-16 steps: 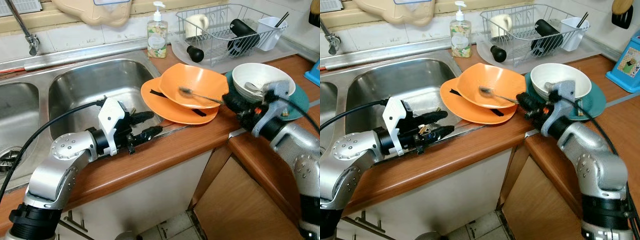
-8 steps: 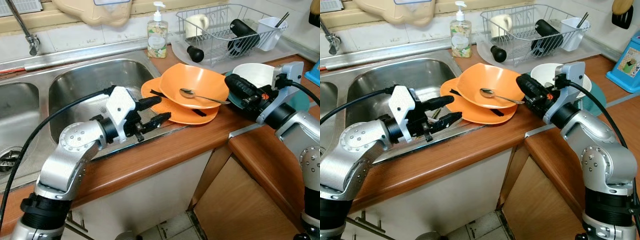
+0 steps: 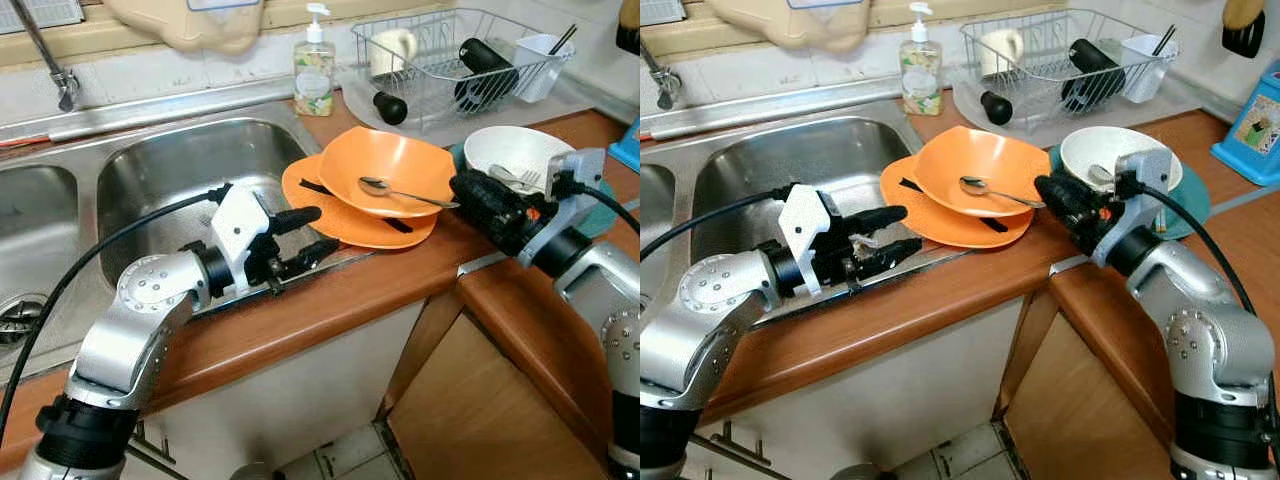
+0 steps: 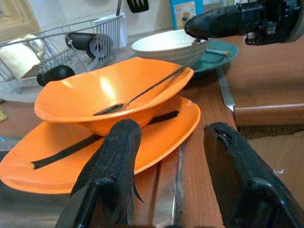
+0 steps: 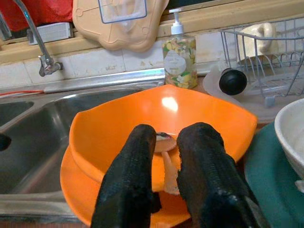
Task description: Kitchen organization
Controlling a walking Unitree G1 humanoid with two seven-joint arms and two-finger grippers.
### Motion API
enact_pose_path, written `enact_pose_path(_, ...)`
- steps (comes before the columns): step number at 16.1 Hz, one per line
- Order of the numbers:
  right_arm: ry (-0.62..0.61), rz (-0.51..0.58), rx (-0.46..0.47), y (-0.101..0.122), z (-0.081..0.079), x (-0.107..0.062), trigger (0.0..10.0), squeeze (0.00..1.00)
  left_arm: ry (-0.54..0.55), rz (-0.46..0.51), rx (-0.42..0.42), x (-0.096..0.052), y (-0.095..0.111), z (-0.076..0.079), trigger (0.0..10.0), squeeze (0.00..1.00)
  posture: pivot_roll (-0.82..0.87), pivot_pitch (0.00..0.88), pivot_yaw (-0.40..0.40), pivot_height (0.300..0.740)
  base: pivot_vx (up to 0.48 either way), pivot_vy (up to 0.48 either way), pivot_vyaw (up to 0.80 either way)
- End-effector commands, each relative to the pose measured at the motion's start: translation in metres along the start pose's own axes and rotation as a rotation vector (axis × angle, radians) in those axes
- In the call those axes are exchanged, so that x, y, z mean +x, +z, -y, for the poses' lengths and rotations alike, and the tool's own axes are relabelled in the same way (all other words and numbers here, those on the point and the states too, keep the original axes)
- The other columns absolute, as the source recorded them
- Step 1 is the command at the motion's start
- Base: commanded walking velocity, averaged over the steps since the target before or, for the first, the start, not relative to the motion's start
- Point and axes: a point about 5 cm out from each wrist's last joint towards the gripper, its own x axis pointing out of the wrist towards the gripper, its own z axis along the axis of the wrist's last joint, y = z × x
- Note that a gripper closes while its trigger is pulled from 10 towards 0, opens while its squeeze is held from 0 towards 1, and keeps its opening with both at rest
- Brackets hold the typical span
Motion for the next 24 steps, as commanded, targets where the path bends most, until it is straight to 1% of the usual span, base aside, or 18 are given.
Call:
enact_pose_path(1, 0.000, 0.007, 0.004, -0.001, 0.002, -0.001, 10.0, 1.00, -0.018, -0.002, 0.003, 0.000, 0.001, 0.002, 10.0, 0.00, -0.08, 0.000, 0.033, 0.740, 0.000, 0.000, 0.00)
enact_pose_path(5, 0.000, 0.004, 0.012, -0.004, 0.003, -0.001, 10.0, 1.00, -0.024, -0.005, 0.003, 0.000, 0.001, 0.003, 10.0, 0.00, -0.08, 0.000, 0.034, 0.740, 0.000, 0.000, 0.00)
enact_pose_path(7, -0.018, -0.019, -0.009, -0.007, 0.004, 0.002, 10.0, 1.00, -0.027, -0.008, 0.002, 0.001, 0.000, 0.003, 10.0, 0.00, -0.08, 0.000, 0.032, 0.740, 0.000, 0.000, 0.00)
enact_pose_path(8, -0.020, -0.027, -0.009, -0.009, 0.004, 0.005, 10.0, 0.10, -0.029, -0.007, -0.001, 0.001, 0.000, 0.004, 10.0, 0.00, -0.08, 0.000, 0.030, 0.740, 0.000, 0.000, 0.00)
enact_pose_path(9, -0.013, -0.033, -0.005, -0.010, 0.003, 0.006, 10.0, 0.00, -0.030, -0.008, -0.004, 0.001, 0.000, 0.004, 10.0, 0.00, -0.08, 0.000, 0.030, 0.740, 0.000, 0.000, 0.00)
enact_pose_path(11, -0.025, -0.058, 0.005, -0.015, 0.005, 0.009, 10.0, 0.00, -0.040, -0.016, -0.010, 0.000, -0.002, 0.006, 10.0, 0.00, -0.08, 0.000, 0.029, 0.740, 0.000, 0.000, 0.00)
enact_pose_path(15, -0.017, -0.063, 0.019, -0.018, 0.004, 0.011, 10.0, 0.00, -0.044, -0.019, -0.010, 0.000, -0.002, 0.007, 10.0, 0.00, -0.08, 0.000, 0.029, 0.740, 0.000, 0.000, 0.00)
enact_pose_path(16, -0.013, -0.061, 0.020, -0.018, 0.003, 0.012, 9.2, 0.00, -0.046, -0.020, -0.010, 0.000, -0.002, 0.007, 10.0, 0.00, -0.08, 0.000, 0.029, 0.740, 0.000, 0.000, 0.00)
enact_pose_path(17, -0.012, -0.060, 0.023, -0.018, 0.003, 0.012, 4.4, 0.00, -0.048, -0.021, -0.010, 0.000, -0.002, 0.007, 10.0, 0.00, -0.08, 0.000, 0.029, 0.740, 0.000, 0.000, 0.00)
enact_pose_path(18, -0.014, -0.061, 0.031, -0.019, 0.003, 0.012, 2.2, 0.00, -0.050, -0.023, -0.009, 0.001, -0.002, 0.007, 10.0, 0.00, -0.08, 0.000, 0.030, 0.740, 0.000, 0.000, 0.00)
enact_pose_path(19, -0.015, -0.062, 0.033, -0.020, 0.003, 0.012, 1.5, 0.00, -0.051, -0.023, -0.009, 0.001, -0.002, 0.007, 10.0, 0.00, -0.08, 0.000, 0.031, 0.740, 0.000, 0.000, 0.00)
enact_pose_path(20, -0.016, -0.062, 0.035, -0.020, 0.003, 0.012, 0.4, 0.00, -0.052, -0.023, -0.009, 0.001, -0.002, 0.007, 10.0, 0.00, -0.08, 0.000, 0.031, 0.740, 0.000, 0.000, 0.00)
enact_pose_path(21, -0.016, -0.062, 0.037, -0.020, 0.003, 0.012, 0.0, 0.00, -0.053, -0.023, -0.010, 0.001, -0.002, 0.007, 10.0, 0.00, -0.08, 0.000, 0.031, 0.740, 0.000, 0.000, 0.00)
enact_pose_path(24, -0.016, -0.059, 0.039, -0.019, 0.003, 0.011, 0.0, 0.00, -0.056, -0.024, -0.012, 0.001, -0.002, 0.008, 10.0, 0.00, -0.08, 0.000, 0.031, 0.740, 0.000, 0.000, 0.00)
